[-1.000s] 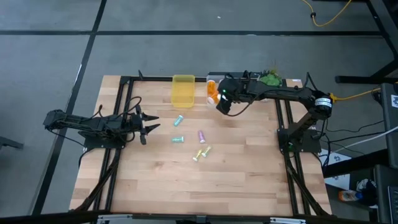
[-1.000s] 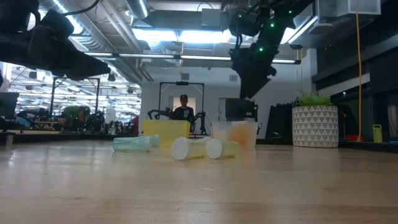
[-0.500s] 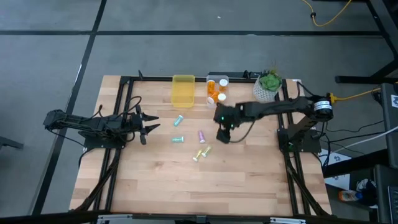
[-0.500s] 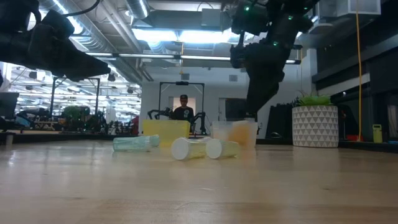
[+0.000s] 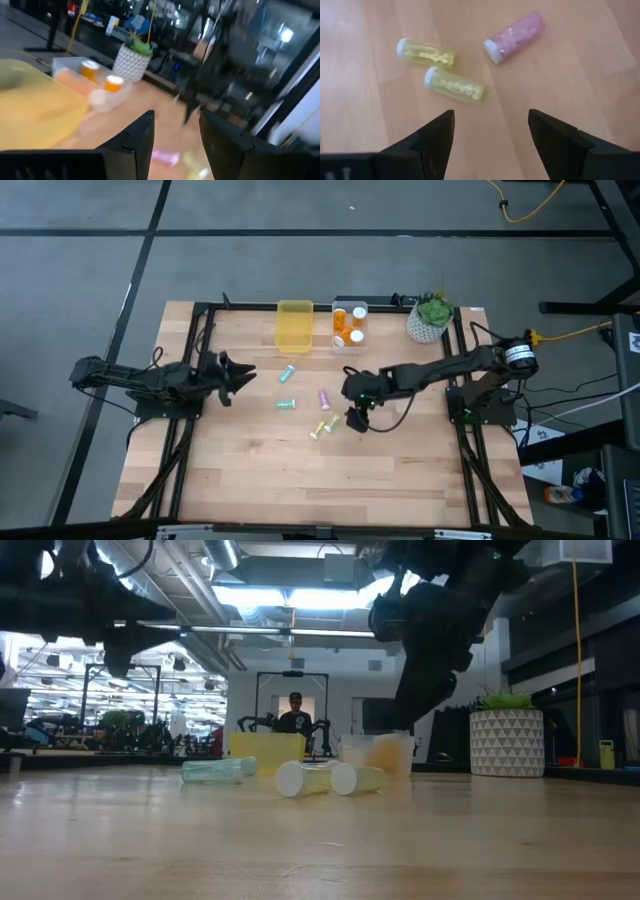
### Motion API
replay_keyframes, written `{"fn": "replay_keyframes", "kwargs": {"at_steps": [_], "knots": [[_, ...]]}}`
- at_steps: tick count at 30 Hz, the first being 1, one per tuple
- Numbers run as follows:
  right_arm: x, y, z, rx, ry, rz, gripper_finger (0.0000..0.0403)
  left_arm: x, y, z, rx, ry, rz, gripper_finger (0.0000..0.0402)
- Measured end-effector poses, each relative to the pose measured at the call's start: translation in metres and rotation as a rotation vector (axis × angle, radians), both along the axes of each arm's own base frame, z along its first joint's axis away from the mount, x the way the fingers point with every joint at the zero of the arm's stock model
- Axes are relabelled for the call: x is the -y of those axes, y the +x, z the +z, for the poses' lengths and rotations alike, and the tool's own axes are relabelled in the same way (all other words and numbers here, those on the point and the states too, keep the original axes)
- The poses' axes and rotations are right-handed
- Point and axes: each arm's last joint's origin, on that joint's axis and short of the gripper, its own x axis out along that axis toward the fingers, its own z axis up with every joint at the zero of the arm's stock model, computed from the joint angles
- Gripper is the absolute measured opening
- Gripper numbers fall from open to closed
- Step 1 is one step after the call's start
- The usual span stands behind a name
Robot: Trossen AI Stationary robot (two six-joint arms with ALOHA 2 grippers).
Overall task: Pick and place medicine bottles into bin by pill shape (circle, oval)
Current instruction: Put the blue tablet bottle into the yellow bin
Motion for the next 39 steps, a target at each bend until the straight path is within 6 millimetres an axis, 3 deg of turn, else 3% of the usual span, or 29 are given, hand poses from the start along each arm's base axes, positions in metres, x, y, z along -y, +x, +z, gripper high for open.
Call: {"fn": "replay_keyframes", "kwargs": {"at_steps": [13,16,21,23,27,34,39], "knots": [[-0.007,0.0,0.0,0.01,-0.006,-0.009,0.0256,-0.001,-0.001,0.008,0.106,-0.117,0.041,0.0149],[-0.007,0.0,0.001,0.012,-0.008,-0.006,0.0256,0.0,-0.001,0.021,0.062,-0.115,-0.03,0.0149],[-0.007,0.002,0.002,0.031,-0.008,-0.007,0.0256,0.001,0.007,0.045,-0.166,-0.101,-0.019,0.0149],[-0.007,0.002,0.002,0.035,-0.009,-0.005,0.0256,0.002,0.016,0.055,-0.259,-0.091,0.001,0.0149],[-0.007,0.003,0.002,0.04,-0.021,0.013,0.0256,0.002,0.042,0.054,-0.496,-0.102,0.061,0.0149],[-0.007,0.003,0.002,0.045,-0.031,0.029,0.0256,-0.019,0.094,0.03,-0.787,-0.176,0.19,0.0149],[-0.007,0.003,0.002,0.045,-0.05,0.059,0.0256,-0.034,0.121,0.015,-0.925,-0.184,0.163,0.0149]]}}
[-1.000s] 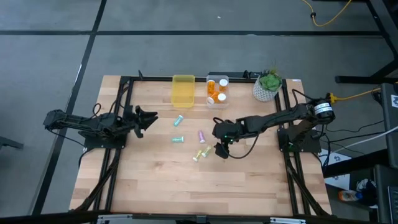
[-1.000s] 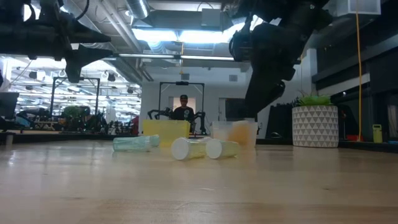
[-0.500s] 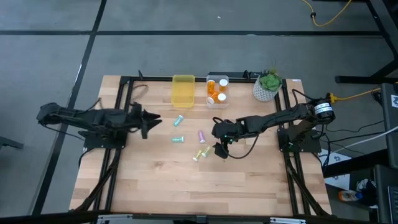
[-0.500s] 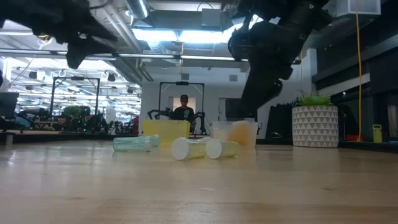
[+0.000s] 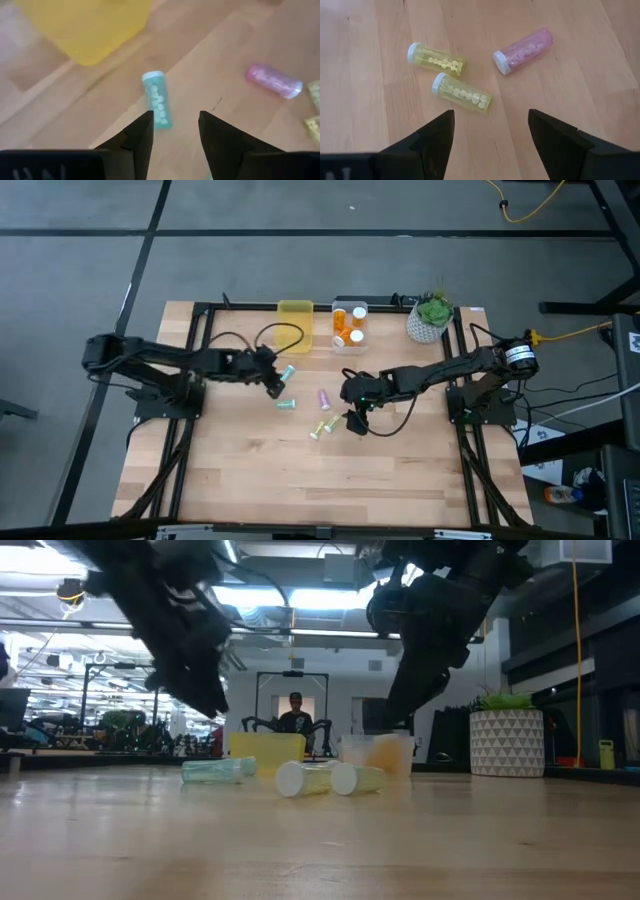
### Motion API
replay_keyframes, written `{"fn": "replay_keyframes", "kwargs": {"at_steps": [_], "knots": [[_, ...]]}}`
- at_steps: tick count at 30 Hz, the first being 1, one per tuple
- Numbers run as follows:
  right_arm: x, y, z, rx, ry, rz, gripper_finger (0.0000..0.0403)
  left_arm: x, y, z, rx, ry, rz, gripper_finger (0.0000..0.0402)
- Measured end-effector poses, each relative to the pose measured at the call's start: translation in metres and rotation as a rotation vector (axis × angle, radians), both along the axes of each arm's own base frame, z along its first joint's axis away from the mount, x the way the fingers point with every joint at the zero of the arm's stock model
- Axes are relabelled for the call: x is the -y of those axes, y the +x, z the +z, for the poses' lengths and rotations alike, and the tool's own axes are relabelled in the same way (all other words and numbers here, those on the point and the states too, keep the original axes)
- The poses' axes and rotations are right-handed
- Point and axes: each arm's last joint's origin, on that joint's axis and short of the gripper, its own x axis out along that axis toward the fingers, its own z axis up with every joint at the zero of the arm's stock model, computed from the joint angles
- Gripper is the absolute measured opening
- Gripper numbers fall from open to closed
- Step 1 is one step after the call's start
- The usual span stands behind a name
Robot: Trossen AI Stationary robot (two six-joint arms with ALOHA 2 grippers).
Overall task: Pick and place medicine bottles into bin by pill shape (circle, oval)
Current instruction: Put the blue tablet bottle into the yellow bin
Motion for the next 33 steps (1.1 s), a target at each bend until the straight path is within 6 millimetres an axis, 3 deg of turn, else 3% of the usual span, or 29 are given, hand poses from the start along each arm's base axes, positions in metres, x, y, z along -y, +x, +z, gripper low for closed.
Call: {"fn": "replay_keyframes", "kwargs": {"at_steps": [8,21,33], "knots": [[0.0,0.0,0.0,-0.003,0.004,-0.006,0.0256,-0.02,0.028,-0.021,-0.124,-0.034,0.005,0.0149],[0.0,0.0,0.0,-0.003,0.006,-0.008,0.0256,-0.024,0.039,-0.059,-0.287,-0.039,-0.019,0.0149],[0.0,0.0,0.0,-0.002,0.007,-0.008,0.0256,-0.025,0.044,-0.062,-0.299,0.069,-0.05,0.0134]]}}
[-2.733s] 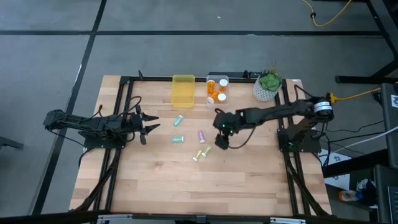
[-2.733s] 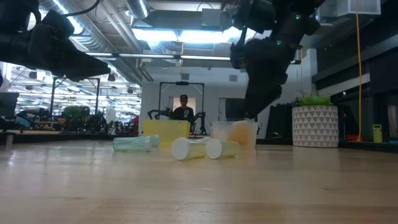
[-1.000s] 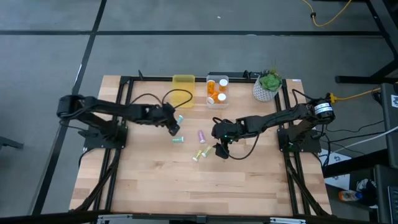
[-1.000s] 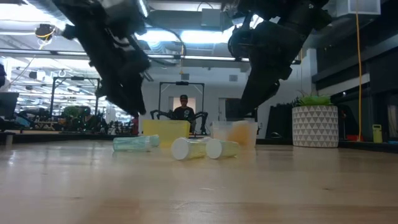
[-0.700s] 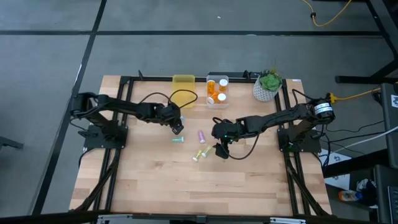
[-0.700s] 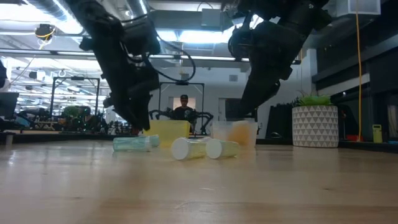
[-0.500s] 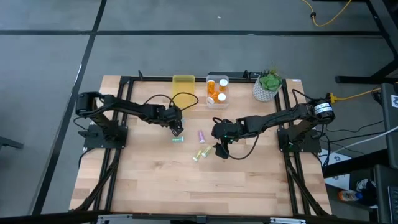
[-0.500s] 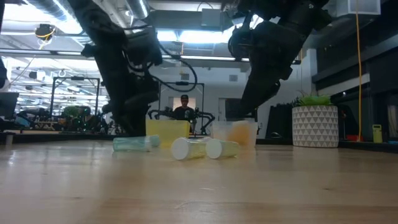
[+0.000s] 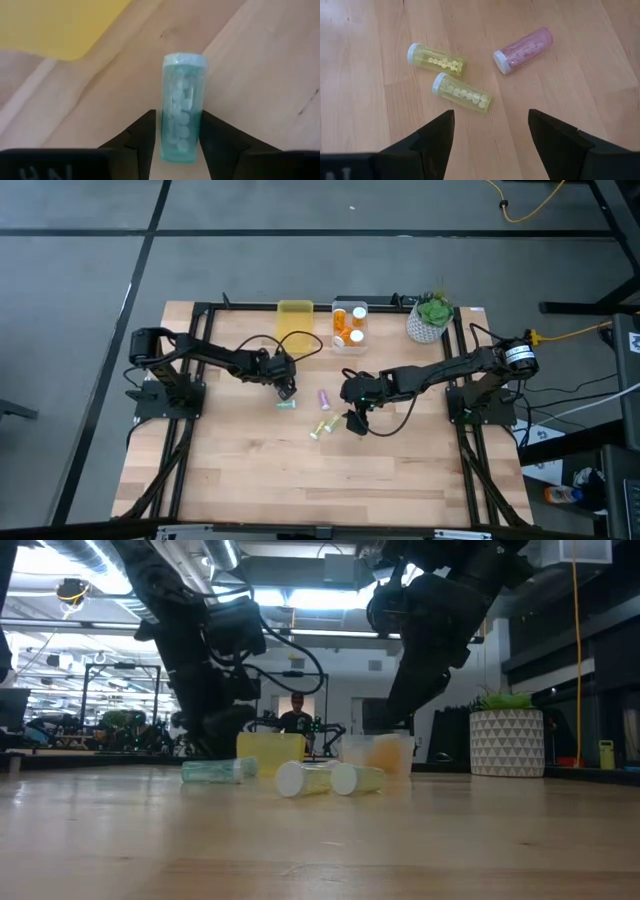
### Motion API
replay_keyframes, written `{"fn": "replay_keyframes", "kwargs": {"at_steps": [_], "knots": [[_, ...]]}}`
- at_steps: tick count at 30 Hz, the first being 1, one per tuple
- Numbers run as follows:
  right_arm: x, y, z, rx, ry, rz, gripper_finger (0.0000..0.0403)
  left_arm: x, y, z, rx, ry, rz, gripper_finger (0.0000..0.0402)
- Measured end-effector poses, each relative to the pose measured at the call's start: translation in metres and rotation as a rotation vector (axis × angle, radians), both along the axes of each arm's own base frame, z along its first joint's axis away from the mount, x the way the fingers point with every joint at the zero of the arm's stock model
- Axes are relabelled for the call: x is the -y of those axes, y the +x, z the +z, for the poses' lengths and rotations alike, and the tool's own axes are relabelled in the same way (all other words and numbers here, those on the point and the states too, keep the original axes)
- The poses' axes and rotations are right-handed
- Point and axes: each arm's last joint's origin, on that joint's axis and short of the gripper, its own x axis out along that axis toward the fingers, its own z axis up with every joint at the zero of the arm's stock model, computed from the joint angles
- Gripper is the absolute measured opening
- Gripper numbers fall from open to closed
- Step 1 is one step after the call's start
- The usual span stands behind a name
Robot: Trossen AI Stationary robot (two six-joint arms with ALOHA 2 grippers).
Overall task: Pick and place medicine bottles into bin by pill shape (circle, oval)
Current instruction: Put the blue tablet bottle into the yellow bin
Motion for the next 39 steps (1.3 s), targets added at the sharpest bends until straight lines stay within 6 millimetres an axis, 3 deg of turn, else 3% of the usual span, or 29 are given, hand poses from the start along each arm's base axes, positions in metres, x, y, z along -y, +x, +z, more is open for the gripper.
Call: {"fn": "replay_keyframes", "kwargs": {"at_steps": [8,15,20,23,27,39], "knots": [[0.0,0.0,0.0,-0.001,0.013,-0.02,0.0256,0.002,0.002,0.005,0.008,0.004,-0.041,0.0077],[0.0,0.0,0.0,0.0,0.014,-0.021,0.0256,-0.011,0.021,0.062,0.156,0.086,-0.115,0.0076],[0.0,0.0,0.0,0.001,0.015,-0.021,0.0256,-0.05,0.021,0.096,0.167,0.16,-0.027,0.0076],[0.0,0.0,0.0,0.001,0.015,-0.021,0.0256,-0.076,0.016,0.098,0.167,0.142,0.043,0.0077],[0.0,0.0,0.0,-0.001,0.013,-0.019,0.0256,-0.096,0.007,0.097,0.184,0.081,0.057,0.0092],[0.0,0.0,0.0,-0.002,0.014,-0.021,0.0256,-0.107,-0.001,0.1,0.206,0.059,0.056,0.016]]}}
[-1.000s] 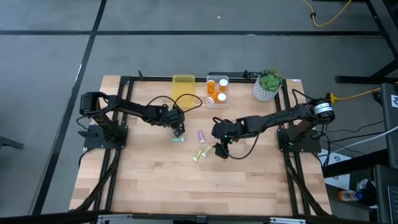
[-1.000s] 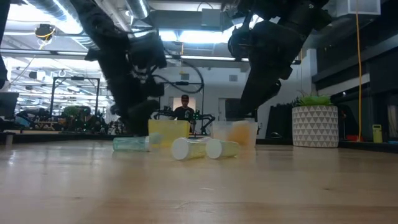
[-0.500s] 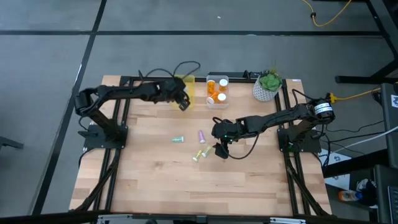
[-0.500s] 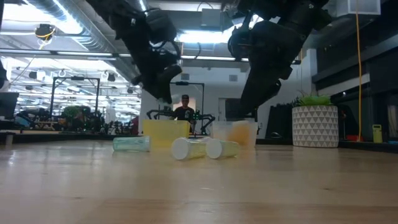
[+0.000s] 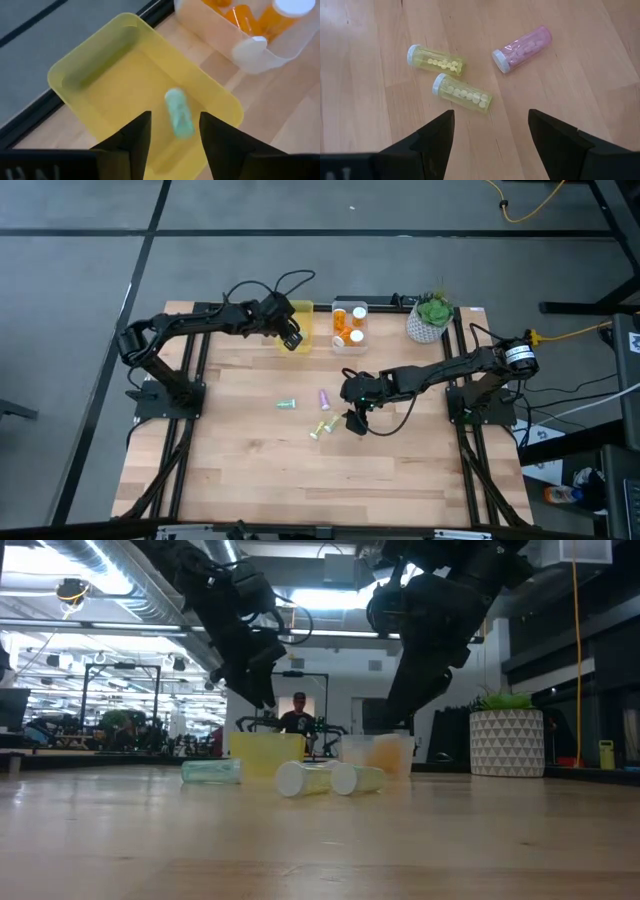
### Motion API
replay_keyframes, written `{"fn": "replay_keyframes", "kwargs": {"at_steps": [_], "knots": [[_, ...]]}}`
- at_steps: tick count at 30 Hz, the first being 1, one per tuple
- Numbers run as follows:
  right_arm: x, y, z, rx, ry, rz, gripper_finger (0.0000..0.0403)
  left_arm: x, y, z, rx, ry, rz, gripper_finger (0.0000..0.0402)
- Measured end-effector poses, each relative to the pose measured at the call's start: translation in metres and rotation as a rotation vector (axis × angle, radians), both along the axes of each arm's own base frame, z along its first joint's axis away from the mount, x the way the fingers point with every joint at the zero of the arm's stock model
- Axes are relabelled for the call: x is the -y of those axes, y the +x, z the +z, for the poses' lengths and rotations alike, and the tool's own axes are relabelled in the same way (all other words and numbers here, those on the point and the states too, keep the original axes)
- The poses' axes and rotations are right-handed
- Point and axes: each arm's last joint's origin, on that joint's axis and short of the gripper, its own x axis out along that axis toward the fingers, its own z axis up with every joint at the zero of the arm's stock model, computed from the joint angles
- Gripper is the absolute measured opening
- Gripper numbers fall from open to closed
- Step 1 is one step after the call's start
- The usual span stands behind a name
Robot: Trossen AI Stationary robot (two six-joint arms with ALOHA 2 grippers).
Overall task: Pick and place medicine bottles into bin by pill shape (circle, oval)
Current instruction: Put the blue tablet bottle into the yellow bin
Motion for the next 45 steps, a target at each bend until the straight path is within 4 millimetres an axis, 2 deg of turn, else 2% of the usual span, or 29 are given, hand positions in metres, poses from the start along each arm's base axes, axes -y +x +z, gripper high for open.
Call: {"fn": "replay_keyframes", "kwargs": {"at_steps": [2,5,11,15,20,25,30,38,45], "knots": [[0.0,0.0,0.0,0.0,0.0,0.0,0.0256,0.004,0.001,0.0,0.015,-0.038,0.001,0.0162],[0.0,0.0,0.0,0.0,0.0,0.0,0.0256,0.021,0.007,-0.001,0.014,-0.099,-0.101,0.016],[-0.001,-0.001,-0.001,-0.012,0.006,-0.008,0.0256,0.075,0.015,-0.008,-0.136,-0.181,-0.286,0.0159],[-0.005,-0.002,-0.001,-0.019,0.019,-0.019,0.0256,0.115,0.014,-0.012,-0.229,-0.244,-0.349,0.0159],[-0.01,-0.003,-0.001,-0.019,0.025,-0.01,0.0256,0.158,0.013,-0.014,-0.307,-0.205,-0.428,0.0159],[-0.013,-0.003,-0.001,-0.017,0.025,-0.001,0.0256,0.19,0.014,-0.013,-0.307,-0.11,-0.486,0.0159],[-0.013,-0.003,-0.001,-0.017,0.027,-0.004,0.0256,0.201,0.015,-0.015,-0.298,-0.036,-0.483,0.0159],[-0.013,-0.003,-0.001,-0.014,0.027,-0.004,0.0256,0.193,0.006,-0.043,-0.309,-0.028,-0.495,0.0159],[-0.013,-0.003,-0.001,-0.015,0.026,-0.001,0.0256,0.194,0.005,-0.055,-0.289,-0.022,-0.561,0.0159]]}}
